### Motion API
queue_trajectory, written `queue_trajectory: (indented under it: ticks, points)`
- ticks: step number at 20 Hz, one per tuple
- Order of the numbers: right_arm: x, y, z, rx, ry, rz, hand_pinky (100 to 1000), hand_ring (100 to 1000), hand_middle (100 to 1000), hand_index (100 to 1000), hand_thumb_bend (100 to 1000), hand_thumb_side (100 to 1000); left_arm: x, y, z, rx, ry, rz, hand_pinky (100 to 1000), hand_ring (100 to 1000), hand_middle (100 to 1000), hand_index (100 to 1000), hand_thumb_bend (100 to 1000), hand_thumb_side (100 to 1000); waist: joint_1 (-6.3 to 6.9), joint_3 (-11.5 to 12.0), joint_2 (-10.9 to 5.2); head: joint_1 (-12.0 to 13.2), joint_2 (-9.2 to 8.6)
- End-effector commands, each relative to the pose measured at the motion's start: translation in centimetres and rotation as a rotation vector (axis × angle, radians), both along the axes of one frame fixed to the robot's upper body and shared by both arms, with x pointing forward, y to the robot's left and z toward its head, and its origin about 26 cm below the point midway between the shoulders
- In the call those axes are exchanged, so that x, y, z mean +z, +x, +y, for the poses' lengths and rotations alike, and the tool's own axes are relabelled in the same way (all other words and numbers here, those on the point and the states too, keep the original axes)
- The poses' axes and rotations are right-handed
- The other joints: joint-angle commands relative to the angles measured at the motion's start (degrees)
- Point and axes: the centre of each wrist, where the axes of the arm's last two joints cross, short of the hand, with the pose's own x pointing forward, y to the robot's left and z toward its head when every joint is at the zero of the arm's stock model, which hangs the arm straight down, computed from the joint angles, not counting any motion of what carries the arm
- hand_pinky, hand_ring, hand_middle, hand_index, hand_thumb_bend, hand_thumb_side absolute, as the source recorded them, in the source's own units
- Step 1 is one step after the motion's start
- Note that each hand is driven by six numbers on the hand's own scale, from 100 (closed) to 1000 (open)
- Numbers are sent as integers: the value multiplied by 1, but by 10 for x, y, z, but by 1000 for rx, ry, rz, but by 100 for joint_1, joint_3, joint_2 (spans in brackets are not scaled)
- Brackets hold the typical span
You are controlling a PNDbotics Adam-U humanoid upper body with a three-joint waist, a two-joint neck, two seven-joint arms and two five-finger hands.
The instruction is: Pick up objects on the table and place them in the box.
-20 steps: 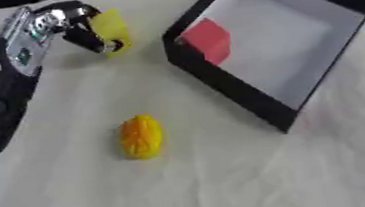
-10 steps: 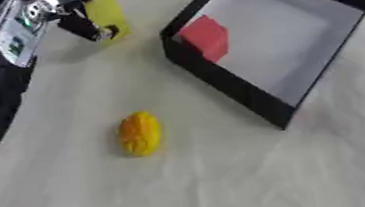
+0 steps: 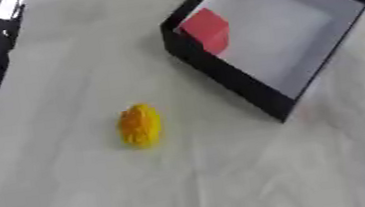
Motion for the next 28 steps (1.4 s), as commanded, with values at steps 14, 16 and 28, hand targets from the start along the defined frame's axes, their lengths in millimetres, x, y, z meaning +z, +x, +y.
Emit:
queue_trajectory:
  ticks: [14,16,28]
  points:
    - [29,-15,-29,-81,62,-164,968,880,840,893,100,568,-12,-70,-105,-361,407,-91,727,718,653,628,154,100,-31,-22,-340,89,-17]
    - [29,-15,-29,-79,61,-161,969,880,840,893,100,569,-23,-66,-110,-359,440,-62,726,719,654,630,165,100,-28,-27,-340,103,-23]
    - [27,-12,-23,-58,54,-138,971,881,841,893,100,568,-88,-24,-116,-330,515,68,800,802,780,848,362,237,-6,-65,-280,163,-32]
